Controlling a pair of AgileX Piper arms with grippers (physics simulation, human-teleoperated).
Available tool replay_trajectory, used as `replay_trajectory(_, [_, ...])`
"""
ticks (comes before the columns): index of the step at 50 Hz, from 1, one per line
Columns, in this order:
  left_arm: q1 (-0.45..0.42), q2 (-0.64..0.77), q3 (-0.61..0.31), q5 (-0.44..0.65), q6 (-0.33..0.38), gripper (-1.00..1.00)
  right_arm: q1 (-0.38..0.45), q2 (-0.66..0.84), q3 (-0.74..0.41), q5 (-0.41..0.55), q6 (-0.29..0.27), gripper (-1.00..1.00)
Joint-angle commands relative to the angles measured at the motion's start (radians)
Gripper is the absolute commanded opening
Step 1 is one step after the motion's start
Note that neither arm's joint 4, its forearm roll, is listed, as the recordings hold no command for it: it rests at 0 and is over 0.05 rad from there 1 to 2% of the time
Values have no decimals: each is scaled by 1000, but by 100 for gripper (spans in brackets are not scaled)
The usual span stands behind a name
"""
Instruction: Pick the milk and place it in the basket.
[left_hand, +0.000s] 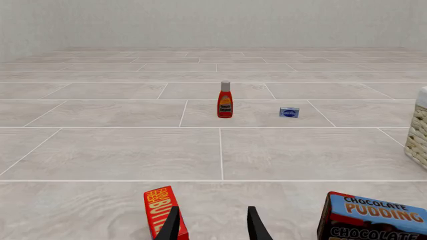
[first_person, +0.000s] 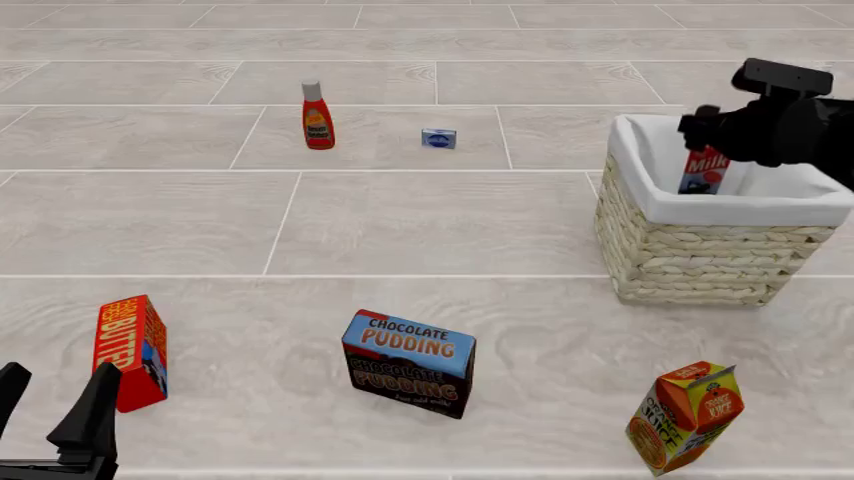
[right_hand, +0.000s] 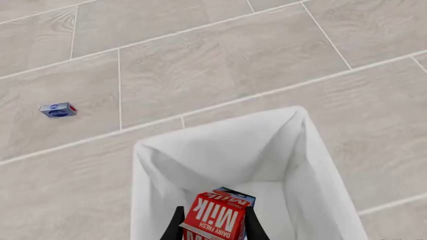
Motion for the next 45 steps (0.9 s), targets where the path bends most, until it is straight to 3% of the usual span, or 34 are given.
replay_trajectory(1, [0, 0, 0, 0, 0, 100, -9, 13, -9, -23, 17, -100])
replay_trajectory(45, [0, 0, 0, 0, 0, 100, -21, 89, -27, -41, 30, -100])
